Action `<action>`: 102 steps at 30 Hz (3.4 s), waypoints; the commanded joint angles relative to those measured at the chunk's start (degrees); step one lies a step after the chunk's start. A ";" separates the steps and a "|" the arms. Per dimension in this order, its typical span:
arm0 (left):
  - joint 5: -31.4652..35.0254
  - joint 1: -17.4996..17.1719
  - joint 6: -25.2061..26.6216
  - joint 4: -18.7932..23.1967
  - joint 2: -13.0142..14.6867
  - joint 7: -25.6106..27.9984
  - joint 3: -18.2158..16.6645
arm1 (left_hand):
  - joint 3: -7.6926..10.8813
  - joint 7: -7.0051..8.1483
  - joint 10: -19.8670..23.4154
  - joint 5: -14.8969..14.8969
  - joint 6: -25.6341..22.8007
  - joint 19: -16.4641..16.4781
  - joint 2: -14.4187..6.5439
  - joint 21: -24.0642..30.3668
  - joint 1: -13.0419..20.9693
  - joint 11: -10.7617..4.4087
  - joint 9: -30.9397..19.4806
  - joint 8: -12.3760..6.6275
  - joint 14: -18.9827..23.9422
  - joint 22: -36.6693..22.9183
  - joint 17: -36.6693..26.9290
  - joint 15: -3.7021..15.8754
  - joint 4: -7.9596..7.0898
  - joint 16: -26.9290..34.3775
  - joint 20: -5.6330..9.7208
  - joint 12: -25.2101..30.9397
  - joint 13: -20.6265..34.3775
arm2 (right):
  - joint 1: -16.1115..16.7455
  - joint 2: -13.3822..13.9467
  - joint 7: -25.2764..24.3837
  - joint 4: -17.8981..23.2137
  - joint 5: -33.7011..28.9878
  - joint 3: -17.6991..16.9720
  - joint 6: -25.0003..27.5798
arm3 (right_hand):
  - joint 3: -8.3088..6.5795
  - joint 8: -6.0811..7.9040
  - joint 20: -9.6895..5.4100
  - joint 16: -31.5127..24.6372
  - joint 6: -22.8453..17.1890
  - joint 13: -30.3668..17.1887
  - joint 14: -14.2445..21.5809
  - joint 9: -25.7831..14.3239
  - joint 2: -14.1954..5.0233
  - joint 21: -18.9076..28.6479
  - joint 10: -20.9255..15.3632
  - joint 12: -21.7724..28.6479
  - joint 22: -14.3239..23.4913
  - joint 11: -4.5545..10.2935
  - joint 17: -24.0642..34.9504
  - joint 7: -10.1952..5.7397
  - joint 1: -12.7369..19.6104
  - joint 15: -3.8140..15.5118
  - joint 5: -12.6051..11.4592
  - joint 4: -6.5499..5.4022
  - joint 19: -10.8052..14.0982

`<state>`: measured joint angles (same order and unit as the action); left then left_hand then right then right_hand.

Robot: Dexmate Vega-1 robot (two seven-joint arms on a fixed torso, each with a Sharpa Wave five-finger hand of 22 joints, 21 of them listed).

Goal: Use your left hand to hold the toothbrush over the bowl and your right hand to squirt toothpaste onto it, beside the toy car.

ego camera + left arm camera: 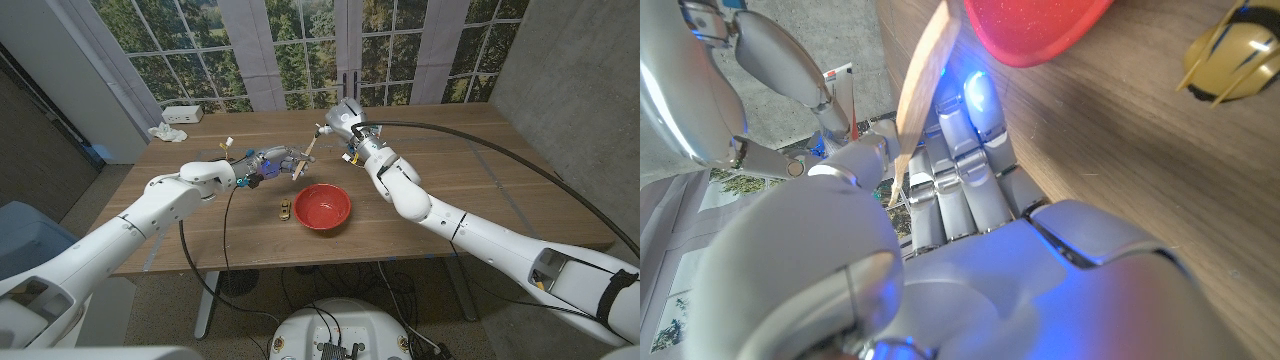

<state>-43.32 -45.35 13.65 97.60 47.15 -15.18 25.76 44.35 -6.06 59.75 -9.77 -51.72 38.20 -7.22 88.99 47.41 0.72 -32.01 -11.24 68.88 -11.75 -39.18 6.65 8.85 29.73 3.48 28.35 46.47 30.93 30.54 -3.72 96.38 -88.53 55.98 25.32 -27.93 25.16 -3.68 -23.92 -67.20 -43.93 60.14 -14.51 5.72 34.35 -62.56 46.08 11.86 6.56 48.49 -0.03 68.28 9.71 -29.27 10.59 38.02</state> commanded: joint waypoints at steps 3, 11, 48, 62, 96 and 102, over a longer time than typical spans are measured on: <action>-0.16 0.20 -0.47 -0.72 -0.20 -0.68 0.10 | 0.78 0.67 12.79 -0.32 -1.94 0.48 -3.61 0.25 3.02 -12.23 -0.16 -0.28 5.93 -0.07 -0.19 6.26 -0.43 0.22 8.63 -0.16 0.20 | 0.87 -1.65 -0.46 -0.56 0.55 -0.84 3.21 | -6.19 -0.91 -1.23 0.22 1.71 0.00 -0.75 -0.30 -1.91 0.80 -0.14 -0.34 0.46 2.59 1.87 -0.67 -0.01 3.57 0.41 -1.25 -1.12; -0.51 0.19 -0.65 -1.40 -0.16 -1.06 -0.16 | 0.78 0.75 12.77 -0.32 -1.93 0.42 -3.61 0.23 3.00 -12.21 -0.13 -0.27 5.83 -0.07 -0.20 6.25 -0.45 0.16 8.63 -0.16 0.26 | 0.48 -2.04 -1.44 -1.22 1.95 -0.40 2.76 | -5.90 -1.23 -1.11 0.61 2.08 0.69 -1.79 -0.44 -2.65 1.43 0.12 -0.85 0.53 2.48 3.22 -0.89 0.20 3.76 1.19 -1.05 -1.84; -0.60 1.04 -1.24 -2.99 -0.63 -2.42 -0.13 | 0.76 0.68 12.69 -0.33 -1.89 0.41 -3.61 0.23 3.03 -12.24 -0.21 -0.32 5.87 -0.07 -0.25 6.24 -0.46 0.11 8.63 -0.37 0.28 | -1.52 -0.99 -0.16 -1.14 1.47 1.45 -0.21 | -6.61 -1.67 -1.56 2.41 -0.20 2.17 -1.19 0.69 -2.09 3.65 -1.66 -0.89 0.13 1.85 5.26 -1.02 0.17 3.75 2.28 -0.47 -2.79; -1.01 0.95 -1.32 -2.92 -0.57 -3.10 -0.20 | 0.74 0.75 12.70 -0.33 -1.85 0.37 -3.60 0.22 3.02 -12.28 -0.26 -0.30 5.77 -0.06 -0.17 6.25 -0.49 -0.02 8.63 -0.26 0.59 | -1.57 -1.41 3.50 -1.97 -2.60 2.08 1.60 | -6.95 -2.39 -1.60 3.07 0.37 1.40 -1.06 0.95 -2.21 4.28 -0.16 -0.99 0.03 2.52 6.00 -1.15 -0.02 3.78 2.66 -0.76 -3.72; -1.93 0.30 -2.38 -3.41 -0.96 -3.60 -0.64 | 0.72 0.93 12.67 -0.33 -1.80 0.25 -3.57 0.19 2.92 -12.30 -0.48 -0.37 5.72 -0.05 -0.28 6.25 -0.51 -0.09 8.62 -0.47 0.54 | 0.06 -4.74 4.38 -3.56 0.36 -0.44 7.06 | -6.33 -3.27 -0.91 4.05 2.61 1.69 -2.17 0.10 -3.74 6.18 1.08 -1.67 0.04 2.78 8.76 -2.02 -0.72 3.62 4.60 -1.14 -5.29; -1.82 0.64 -2.34 -3.73 -1.04 -3.94 -0.46 | 0.70 1.04 12.64 -0.33 -1.71 0.23 -3.57 0.19 2.89 -12.34 -0.47 -0.33 5.82 -0.04 -0.32 6.25 -0.51 -0.04 8.63 -0.49 0.58 | 0.40 -5.64 4.01 -3.41 4.37 -1.47 8.54 | -6.28 -3.47 -0.46 4.50 3.02 1.83 -2.65 0.03 -4.06 6.65 1.93 -2.08 0.00 2.57 9.11 -2.28 -0.99 3.63 4.97 -1.19 -5.40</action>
<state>-45.08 -45.06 11.50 94.55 46.33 -18.44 25.13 44.45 -6.06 59.75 -9.74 -51.72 38.20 -7.32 88.99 47.31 0.72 -32.27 -11.26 68.88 -11.75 -39.22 6.66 8.63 29.50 3.48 27.95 46.71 30.67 26.74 0.76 93.22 -89.87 56.18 30.79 -27.95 21.81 -2.97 -19.67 -64.53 -42.12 57.79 -14.40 3.52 40.61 -60.78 44.27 11.71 8.33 57.37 -2.27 66.11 9.10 -24.42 10.58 32.82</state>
